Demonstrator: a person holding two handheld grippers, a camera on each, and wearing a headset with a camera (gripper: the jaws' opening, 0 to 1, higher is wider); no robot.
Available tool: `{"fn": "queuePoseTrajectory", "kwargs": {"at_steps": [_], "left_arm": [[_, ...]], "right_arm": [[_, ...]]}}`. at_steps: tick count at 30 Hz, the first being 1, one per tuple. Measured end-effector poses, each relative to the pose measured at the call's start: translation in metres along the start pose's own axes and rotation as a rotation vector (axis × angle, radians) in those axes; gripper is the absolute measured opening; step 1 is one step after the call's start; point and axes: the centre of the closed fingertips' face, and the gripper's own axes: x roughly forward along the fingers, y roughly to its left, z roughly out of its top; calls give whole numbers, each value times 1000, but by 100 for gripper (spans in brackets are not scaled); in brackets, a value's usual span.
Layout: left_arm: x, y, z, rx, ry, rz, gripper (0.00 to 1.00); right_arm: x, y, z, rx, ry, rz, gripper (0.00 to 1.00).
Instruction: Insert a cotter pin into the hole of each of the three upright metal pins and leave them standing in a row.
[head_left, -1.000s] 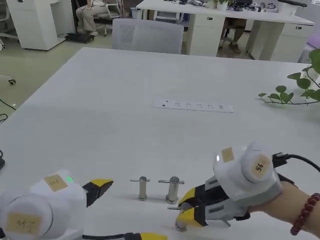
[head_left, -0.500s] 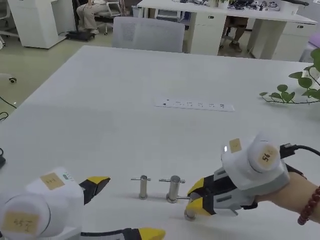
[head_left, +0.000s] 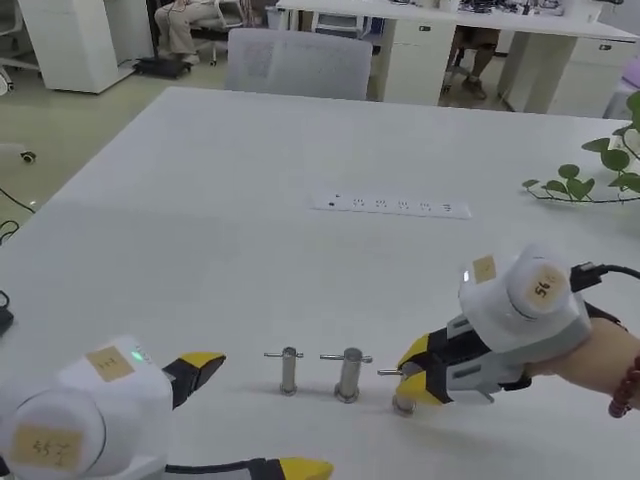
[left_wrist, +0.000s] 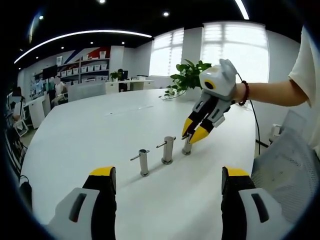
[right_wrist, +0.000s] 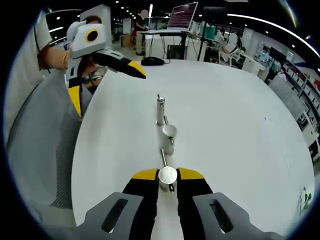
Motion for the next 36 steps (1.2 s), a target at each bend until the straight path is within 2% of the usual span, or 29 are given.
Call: {"fn": "queuePoseTrajectory", "kwargs": {"at_steps": [16,36], "left_arm": [[0,0,-1,-4,4,-2,86],[1,0,-2,-3,12,-11,85]], "right_arm": [[-1,-9,-6,20,5,0,14],[-2,-10,-8,51,-18,42,15]]}}
